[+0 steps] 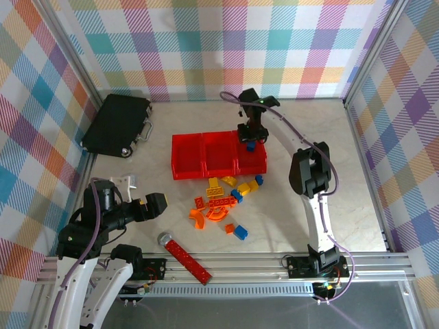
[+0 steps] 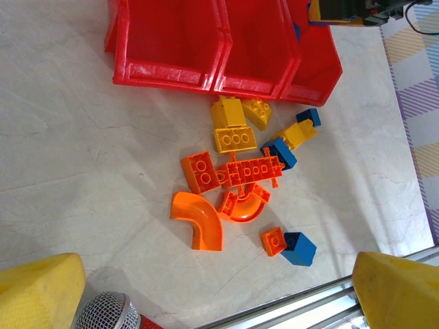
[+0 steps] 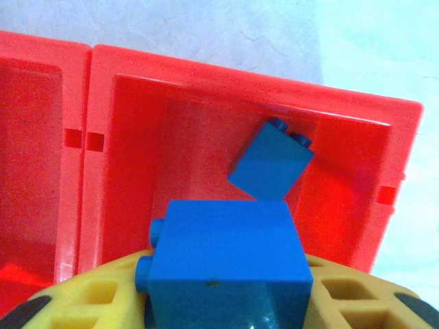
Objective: Sort the legos into containers by color
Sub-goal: Place the lego in the container.
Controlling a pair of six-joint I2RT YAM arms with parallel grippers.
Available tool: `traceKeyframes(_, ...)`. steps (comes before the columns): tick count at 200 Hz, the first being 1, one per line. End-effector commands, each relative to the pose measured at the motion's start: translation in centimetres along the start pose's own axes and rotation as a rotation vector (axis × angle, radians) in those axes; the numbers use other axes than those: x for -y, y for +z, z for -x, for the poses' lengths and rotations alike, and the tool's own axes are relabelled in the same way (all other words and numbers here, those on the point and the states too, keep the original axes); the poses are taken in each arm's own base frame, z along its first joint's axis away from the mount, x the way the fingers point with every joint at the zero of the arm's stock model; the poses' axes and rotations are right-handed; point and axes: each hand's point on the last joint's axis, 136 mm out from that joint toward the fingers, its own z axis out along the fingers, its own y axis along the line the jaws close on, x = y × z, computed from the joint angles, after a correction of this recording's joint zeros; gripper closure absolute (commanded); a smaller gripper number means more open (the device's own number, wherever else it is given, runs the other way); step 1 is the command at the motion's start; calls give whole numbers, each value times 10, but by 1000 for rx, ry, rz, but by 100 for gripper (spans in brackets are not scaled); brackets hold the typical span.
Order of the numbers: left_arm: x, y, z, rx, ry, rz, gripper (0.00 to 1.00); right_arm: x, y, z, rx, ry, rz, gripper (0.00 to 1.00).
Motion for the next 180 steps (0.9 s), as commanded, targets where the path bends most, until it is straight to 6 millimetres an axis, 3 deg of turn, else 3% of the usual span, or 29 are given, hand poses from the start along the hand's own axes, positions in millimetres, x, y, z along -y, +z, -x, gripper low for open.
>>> traceKeyframes(1, -3, 1, -5, -12, -11, 7, 0, -6, 7, 2, -8, -19, 30, 54)
traceKeyframes(41, -3, 2, -5, -17, -13, 9, 0, -9, 3, 5, 6, -19, 51, 41)
traceKeyframes(90, -4, 2, -4, -14, -14, 13, 0, -16, -8, 5, 11, -34, 89, 37)
traceKeyframes(120, -4, 1, -3, -3, -12, 15, 0, -16, -32, 5, 46, -33, 93, 37)
traceKeyframes(180, -4, 2, -3, -4, -14, 17, 0, -22, -105, -9, 164, -1, 157, 36)
